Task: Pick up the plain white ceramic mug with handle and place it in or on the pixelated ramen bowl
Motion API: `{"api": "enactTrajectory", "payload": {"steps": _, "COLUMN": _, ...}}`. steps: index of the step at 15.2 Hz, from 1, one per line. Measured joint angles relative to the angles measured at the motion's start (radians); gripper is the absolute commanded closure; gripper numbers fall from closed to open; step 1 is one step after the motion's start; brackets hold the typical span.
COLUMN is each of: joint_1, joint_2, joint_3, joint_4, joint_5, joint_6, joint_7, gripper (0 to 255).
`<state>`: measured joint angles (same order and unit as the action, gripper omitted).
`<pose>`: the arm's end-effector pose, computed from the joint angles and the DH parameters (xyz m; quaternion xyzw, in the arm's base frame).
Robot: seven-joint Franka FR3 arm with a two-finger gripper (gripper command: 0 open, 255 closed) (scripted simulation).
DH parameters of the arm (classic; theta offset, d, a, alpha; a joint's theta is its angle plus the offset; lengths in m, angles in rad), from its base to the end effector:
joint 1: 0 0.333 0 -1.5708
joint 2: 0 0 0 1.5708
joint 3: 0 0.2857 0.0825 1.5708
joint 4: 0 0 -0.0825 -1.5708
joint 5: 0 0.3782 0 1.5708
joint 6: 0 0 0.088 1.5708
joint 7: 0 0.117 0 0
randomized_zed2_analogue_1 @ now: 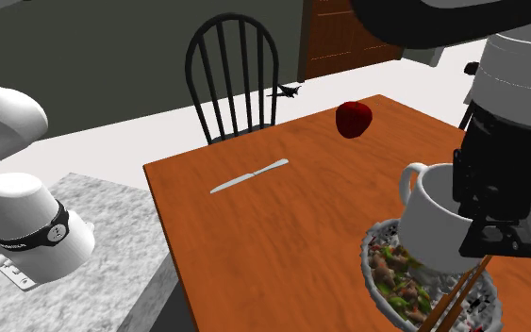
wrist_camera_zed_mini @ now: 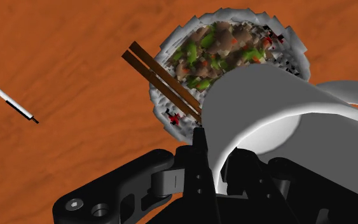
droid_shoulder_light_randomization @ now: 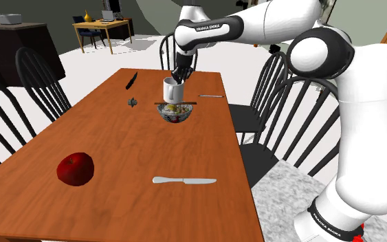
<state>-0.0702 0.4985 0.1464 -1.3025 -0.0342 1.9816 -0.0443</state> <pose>0.7026 0.0311 0.4420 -0.9941 -0.0533 -0.0924 0.0192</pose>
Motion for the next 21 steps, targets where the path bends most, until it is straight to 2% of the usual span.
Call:
{"api": "enactTrajectory", "payload": {"steps": 5, "joint_1": -0.005, "joint_2": 0.002, "joint_3": -0.001, "joint_4": -0.065, "joint_5": 0.001, "joint_6": 0.067, "joint_7": -0.004, "gripper": 255}}
{"api": "enactTrajectory", "payload": {"steps": 11, "joint_1": -0.004, "joint_2": 0.005, "joint_3": -0.001, "joint_4": -0.071, "joint_5": 0.000, "joint_6": 0.076, "joint_7": -0.003, "gripper": 255}}
{"api": "enactTrajectory", "payload": {"steps": 12, "joint_1": -0.004, "joint_2": 0.005, "joint_3": -0.001, "joint_4": -0.071, "joint_5": 0.000, "joint_6": 0.076, "joint_7": -0.003, "gripper": 0}}
{"api": "enactTrajectory", "payload": {"steps": 18, "joint_1": -0.004, "joint_2": 0.004, "joint_3": -0.001, "joint_4": -0.071, "joint_5": 0.000, "joint_6": 0.076, "joint_7": -0.003, "gripper": 0}}
{"api": "enactTrajectory", "payload": {"steps": 21, "joint_1": -0.007, "joint_2": -0.025, "joint_3": 0.000, "joint_4": -0.042, "joint_5": 0.004, "joint_6": 0.019, "joint_7": -0.006, "gripper": 0}}
